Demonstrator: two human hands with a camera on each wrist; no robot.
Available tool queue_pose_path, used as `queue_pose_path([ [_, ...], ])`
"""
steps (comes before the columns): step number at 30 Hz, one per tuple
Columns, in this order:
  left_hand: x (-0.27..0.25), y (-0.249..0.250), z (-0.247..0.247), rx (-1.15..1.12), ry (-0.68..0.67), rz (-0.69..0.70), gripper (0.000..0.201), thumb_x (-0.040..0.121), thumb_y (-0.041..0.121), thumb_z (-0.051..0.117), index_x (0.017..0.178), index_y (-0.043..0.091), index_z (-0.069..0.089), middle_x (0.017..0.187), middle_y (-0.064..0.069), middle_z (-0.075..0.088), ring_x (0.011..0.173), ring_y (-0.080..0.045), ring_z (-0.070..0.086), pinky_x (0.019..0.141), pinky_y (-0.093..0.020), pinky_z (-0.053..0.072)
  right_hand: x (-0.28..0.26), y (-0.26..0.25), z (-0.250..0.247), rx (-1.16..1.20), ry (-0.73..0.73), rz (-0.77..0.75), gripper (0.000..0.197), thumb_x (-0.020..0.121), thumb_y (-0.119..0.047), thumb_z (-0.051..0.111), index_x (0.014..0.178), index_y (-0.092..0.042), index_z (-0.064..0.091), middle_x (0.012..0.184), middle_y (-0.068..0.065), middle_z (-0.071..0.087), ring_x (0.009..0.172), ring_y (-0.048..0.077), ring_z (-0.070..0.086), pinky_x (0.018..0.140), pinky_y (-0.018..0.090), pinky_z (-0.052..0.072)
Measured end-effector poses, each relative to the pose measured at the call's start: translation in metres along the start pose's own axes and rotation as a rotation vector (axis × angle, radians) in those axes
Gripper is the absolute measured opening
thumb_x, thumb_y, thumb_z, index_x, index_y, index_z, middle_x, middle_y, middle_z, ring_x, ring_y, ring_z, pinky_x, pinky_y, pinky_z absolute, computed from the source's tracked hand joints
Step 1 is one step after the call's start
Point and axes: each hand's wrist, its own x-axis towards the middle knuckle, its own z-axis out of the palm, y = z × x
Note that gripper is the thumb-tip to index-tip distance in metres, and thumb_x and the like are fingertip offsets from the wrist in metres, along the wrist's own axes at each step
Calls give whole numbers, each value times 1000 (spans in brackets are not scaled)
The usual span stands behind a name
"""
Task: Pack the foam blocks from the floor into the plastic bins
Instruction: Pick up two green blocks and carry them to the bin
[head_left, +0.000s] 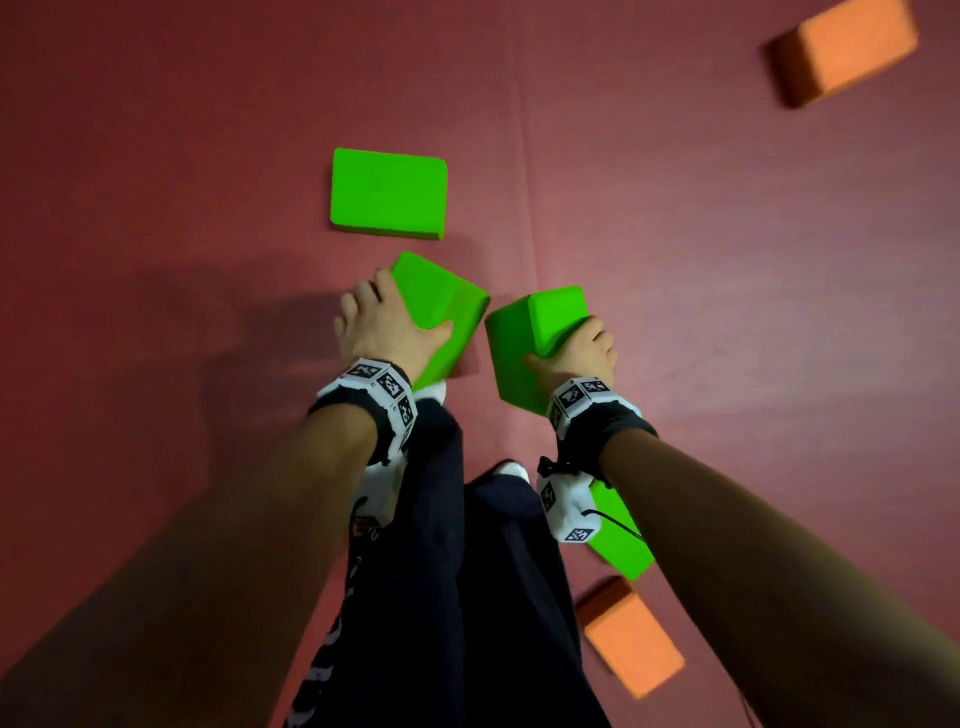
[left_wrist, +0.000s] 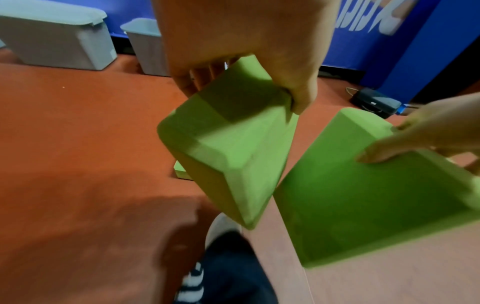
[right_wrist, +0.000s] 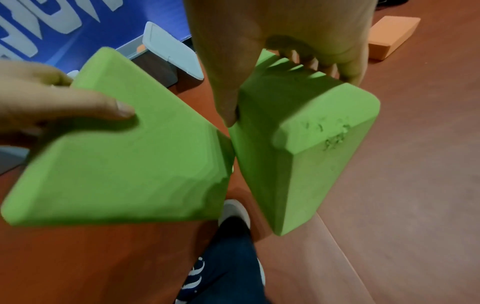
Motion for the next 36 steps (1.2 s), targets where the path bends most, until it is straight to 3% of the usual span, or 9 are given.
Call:
queue_pose_path([
  [9, 178, 31, -44, -88, 10, -116, 92, 64, 56, 75, 135, 10, 39, 126, -15, 49, 117, -33, 43, 94, -41, 35, 142, -167, -41, -45, -21, 27, 85, 68, -40, 79, 128, -3, 32, 131, 16, 42, 125, 34, 39, 100, 41, 35],
  [15, 298, 73, -97, -82, 21, -155, 89, 64, 59, 73, 129, 9, 41, 127, -14, 49, 117, -33, 43, 94, -42, 35, 217, -265, -88, -44, -41, -28, 83, 69, -39, 78, 128, -3, 33, 131, 15, 42, 126, 33, 39, 102, 39, 32],
  [20, 396, 131, -131, -125, 68, -239, 87, 62, 56, 76, 126, 6, 43, 121, -17, 51, 113, -36, 46, 90, -44, 38, 303, -351, -138, -68, -82, -70, 83, 71, -41, 76, 130, -5, 31, 134, 14, 38, 127, 33, 36, 98, 42, 36],
  [23, 446, 161, -149, -131, 151, -277, 85, 55, 50, 82, 116, 0, 51, 109, -22, 57, 101, -40, 53, 79, -47, 45, 346, -395, -170, -98, -118, -132, 84, 70, -42, 77, 129, -4, 32, 132, 15, 40, 126, 34, 38, 98, 41, 37],
  [26, 495, 195, -179, -164, 123, -336, 83, 58, 50, 80, 117, 0, 51, 112, -22, 56, 105, -40, 51, 83, -48, 44, 385, -436, -213, -116, -117, -184, 87, 68, -44, 77, 129, -3, 31, 130, 15, 42, 124, 34, 40, 101, 41, 36],
  [28, 527, 210, -205, -186, 162, -345, 84, 59, 49, 81, 119, 0, 50, 114, -23, 55, 107, -41, 51, 85, -48, 44, 404, -466, -239, -118, -113, -229, 88, 68, -45, 77, 130, -2, 31, 131, 16, 41, 124, 35, 40, 103, 41, 35],
  [32, 589, 228, -270, -216, 89, -382, 90, 68, 56, 71, 134, 6, 35, 132, -17, 44, 123, -37, 39, 98, -44, 34, 430, -538, -282, -164, -86, -324, 87, 68, -44, 77, 129, -3, 32, 130, 15, 43, 123, 34, 42, 101, 41, 36],
  [36, 623, 214, -336, -174, 168, -378, 91, 65, 58, 70, 134, 8, 37, 126, -18, 47, 118, -36, 42, 94, -45, 35, 423, -623, -305, -185, -153, -396, 90, 67, -45, 78, 132, -4, 30, 132, 14, 41, 125, 34, 39, 101, 40, 35],
])
